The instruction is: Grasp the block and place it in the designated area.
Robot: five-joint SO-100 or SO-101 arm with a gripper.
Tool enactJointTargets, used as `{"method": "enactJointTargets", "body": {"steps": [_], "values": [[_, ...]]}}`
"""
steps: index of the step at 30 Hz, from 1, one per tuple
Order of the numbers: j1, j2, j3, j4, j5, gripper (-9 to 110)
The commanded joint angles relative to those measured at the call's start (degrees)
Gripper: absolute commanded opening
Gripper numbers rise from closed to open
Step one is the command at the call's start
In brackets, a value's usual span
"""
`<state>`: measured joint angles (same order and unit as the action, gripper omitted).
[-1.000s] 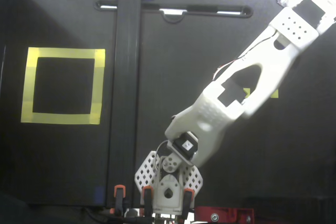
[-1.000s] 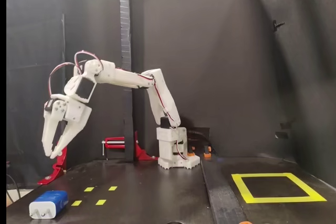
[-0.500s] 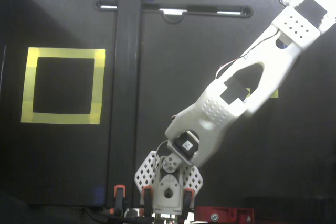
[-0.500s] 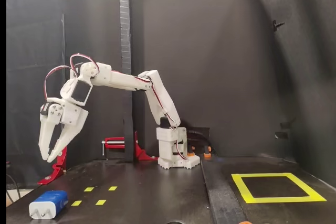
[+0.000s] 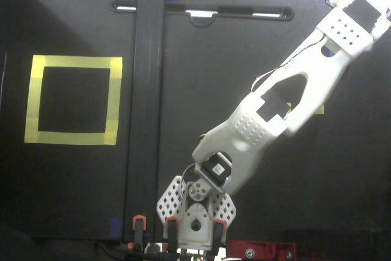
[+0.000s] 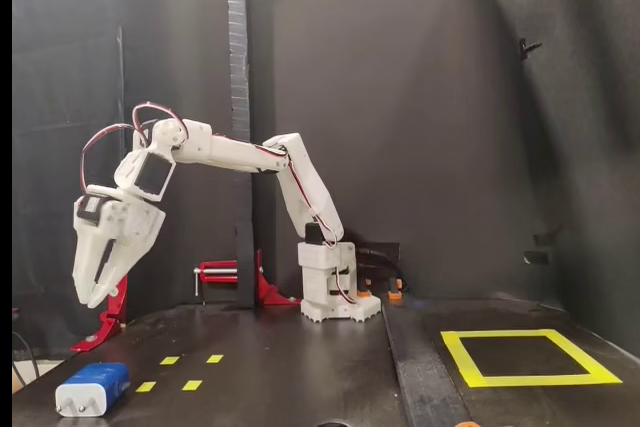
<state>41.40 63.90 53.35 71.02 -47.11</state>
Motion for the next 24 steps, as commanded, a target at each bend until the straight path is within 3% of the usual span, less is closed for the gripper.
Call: {"method": "enactJointTargets", "body": {"steps": [1,4,19,24], "values": [[-0.53,0.53,-2.72,1.14,-15.73,0],[-0.35,0.62,-2.72,2.81,-31.46,0],[-0.62,0.70,-2.64,2.90,-80.60,0],[-0.97,0.70,-2.64,-0.35,-82.62,0]]}}
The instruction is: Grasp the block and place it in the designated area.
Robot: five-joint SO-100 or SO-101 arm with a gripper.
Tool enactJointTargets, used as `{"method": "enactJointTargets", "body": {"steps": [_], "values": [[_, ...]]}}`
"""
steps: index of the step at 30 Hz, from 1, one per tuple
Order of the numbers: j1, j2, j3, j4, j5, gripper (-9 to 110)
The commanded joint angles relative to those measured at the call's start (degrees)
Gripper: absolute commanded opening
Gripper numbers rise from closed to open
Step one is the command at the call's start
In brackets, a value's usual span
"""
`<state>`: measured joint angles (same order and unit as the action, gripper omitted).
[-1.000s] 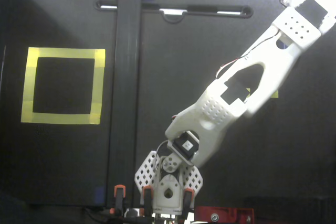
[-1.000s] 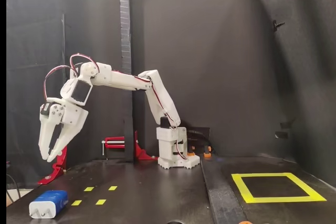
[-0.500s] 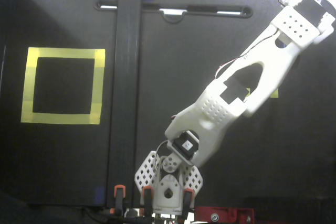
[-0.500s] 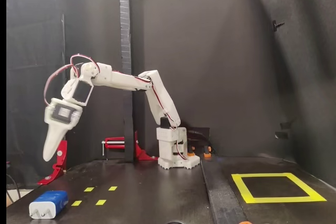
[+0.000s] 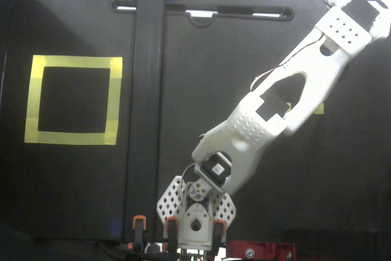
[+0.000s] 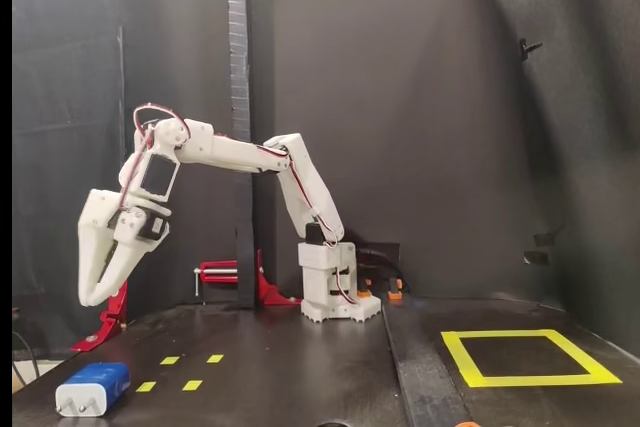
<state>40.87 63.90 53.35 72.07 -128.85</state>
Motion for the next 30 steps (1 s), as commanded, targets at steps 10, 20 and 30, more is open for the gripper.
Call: {"method": "enactJointTargets", "body": {"steps": [10,20,30], "values": [[-0.35,0.88,-2.64,2.55,-0.97,0],[-0.35,1.32,-2.64,4.39,-1.05,9],[0.88,1.49,-2.64,4.66,-4.92,40]]}}
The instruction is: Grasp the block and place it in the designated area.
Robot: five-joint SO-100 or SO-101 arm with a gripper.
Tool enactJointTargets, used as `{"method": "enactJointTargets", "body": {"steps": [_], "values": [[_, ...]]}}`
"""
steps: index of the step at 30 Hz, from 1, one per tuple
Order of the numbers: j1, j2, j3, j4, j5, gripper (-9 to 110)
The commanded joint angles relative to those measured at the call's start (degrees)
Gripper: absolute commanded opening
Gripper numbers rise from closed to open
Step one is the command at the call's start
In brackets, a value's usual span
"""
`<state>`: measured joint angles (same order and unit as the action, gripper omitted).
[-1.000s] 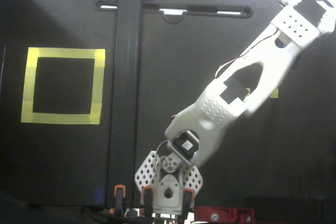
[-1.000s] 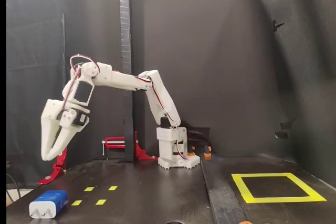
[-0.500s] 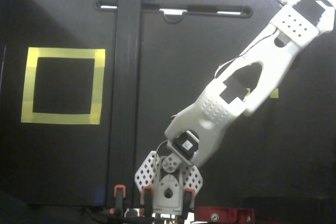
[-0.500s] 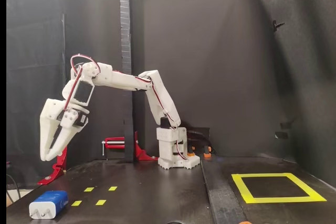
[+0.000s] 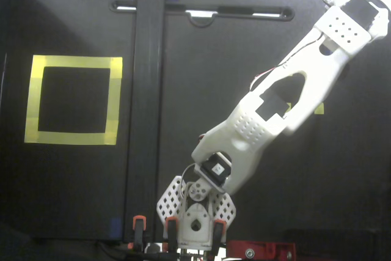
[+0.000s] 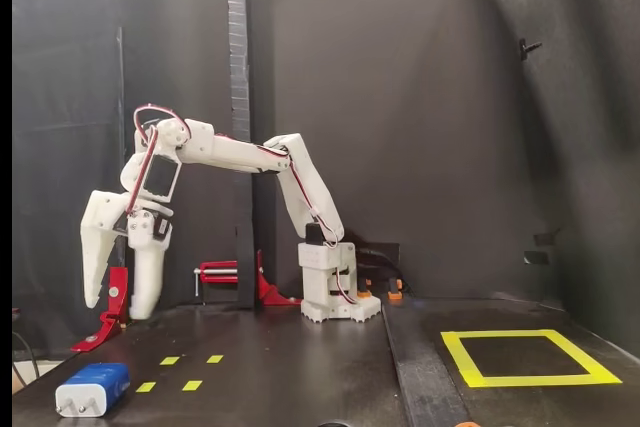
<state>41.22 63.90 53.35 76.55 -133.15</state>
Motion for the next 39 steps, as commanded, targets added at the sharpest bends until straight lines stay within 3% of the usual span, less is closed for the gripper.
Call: {"method": "enactJointTargets", "body": {"steps": [1,39], "values": [[0.79,1.58,-2.64,0.09,-1.14,42],[2.72,-14.41,-2.64,-12.39,-1.93,42]]}}
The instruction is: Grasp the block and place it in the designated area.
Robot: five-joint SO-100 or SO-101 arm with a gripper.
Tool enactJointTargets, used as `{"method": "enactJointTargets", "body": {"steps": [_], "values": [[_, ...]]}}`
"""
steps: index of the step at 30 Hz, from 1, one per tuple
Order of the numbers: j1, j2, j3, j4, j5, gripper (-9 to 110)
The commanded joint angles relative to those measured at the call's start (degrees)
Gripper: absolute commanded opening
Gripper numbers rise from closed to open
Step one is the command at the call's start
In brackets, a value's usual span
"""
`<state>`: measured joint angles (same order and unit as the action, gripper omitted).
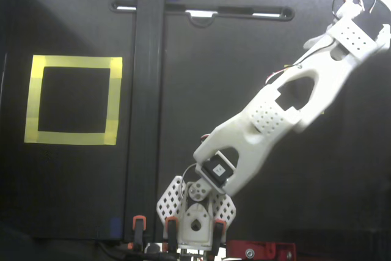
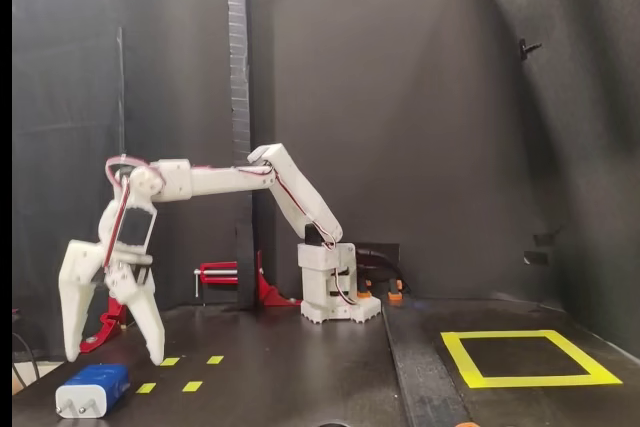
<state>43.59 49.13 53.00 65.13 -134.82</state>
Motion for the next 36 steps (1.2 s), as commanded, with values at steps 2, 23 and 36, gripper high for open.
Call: {"method": "enactJointTargets", "body": {"steps": [2,23,36], "values": [[0.35,-0.62,-2.29,-1.85,0.00,42],[-0.44,-3.78,-2.37,-3.52,1.05,42],[-1.14,-5.01,-2.37,-5.98,2.64,42]]}}
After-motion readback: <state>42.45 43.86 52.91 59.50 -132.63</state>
